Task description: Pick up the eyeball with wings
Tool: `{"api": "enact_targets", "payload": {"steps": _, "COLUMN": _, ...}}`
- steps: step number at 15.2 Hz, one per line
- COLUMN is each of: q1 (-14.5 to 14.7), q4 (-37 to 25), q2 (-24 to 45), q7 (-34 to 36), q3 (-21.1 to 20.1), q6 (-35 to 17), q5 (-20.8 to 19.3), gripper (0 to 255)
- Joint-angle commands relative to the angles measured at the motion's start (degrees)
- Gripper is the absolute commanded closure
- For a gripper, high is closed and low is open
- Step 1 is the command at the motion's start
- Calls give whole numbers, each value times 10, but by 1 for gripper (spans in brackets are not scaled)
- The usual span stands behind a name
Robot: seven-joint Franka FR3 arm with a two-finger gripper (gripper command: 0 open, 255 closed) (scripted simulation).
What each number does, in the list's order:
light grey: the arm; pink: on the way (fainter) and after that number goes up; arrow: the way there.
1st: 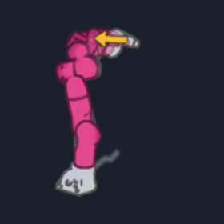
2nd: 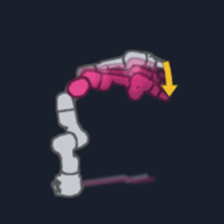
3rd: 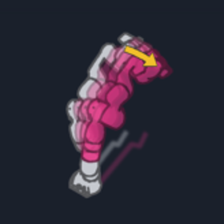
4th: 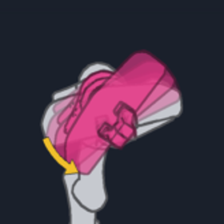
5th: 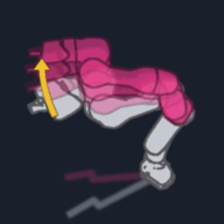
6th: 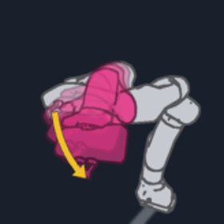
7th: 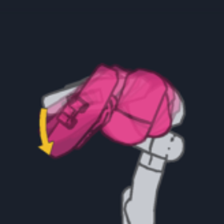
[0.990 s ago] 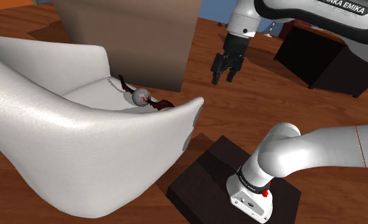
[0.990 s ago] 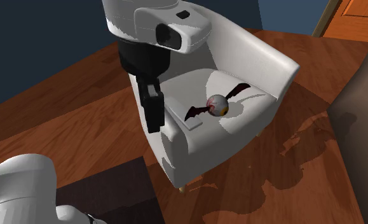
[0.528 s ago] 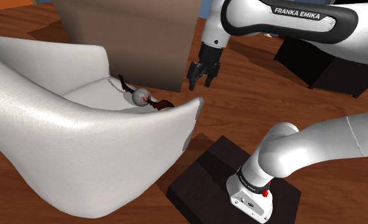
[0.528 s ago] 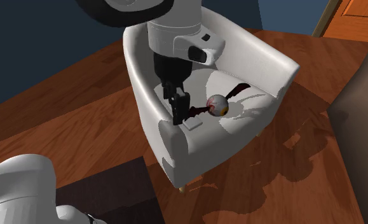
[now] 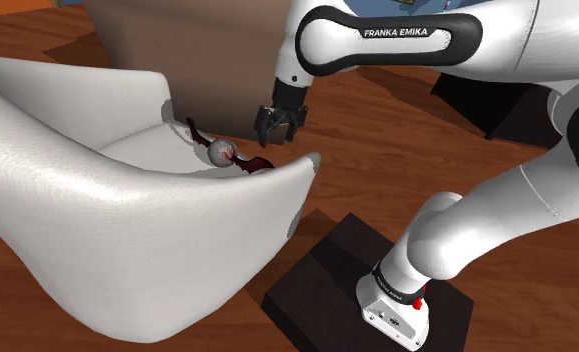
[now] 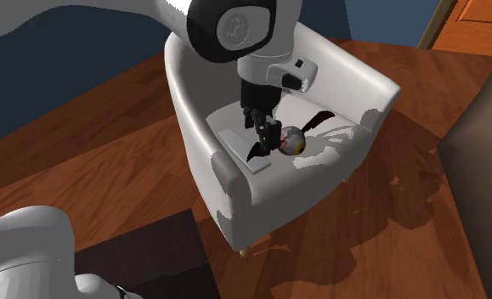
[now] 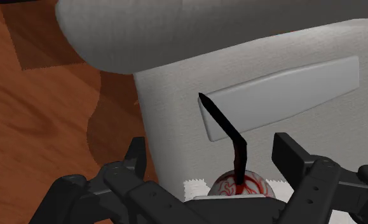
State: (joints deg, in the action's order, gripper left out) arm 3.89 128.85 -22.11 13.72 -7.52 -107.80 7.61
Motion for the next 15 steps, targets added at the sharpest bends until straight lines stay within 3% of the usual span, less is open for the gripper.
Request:
{"api": "enact_targets", "payload": {"steps": 1, "q1": 4, "q4": -10, "q2": 39, "q7": 10, "q3": -12, "q6": -35, "q5": 0, "gripper": 0}}
{"api": "enact_targets", "payload": {"steps": 7, "q1": 12, "q4": -69, "q2": 151, "q7": 33, "q3": -36, "q6": -106, "q5": -17, "gripper": 0}}
{"api": "enact_targets", "payload": {"steps": 15, "q1": 13, "q4": -30, "q2": 171, "q7": 32, "q3": -38, "q6": -165, "q5": -18, "gripper": 0}}
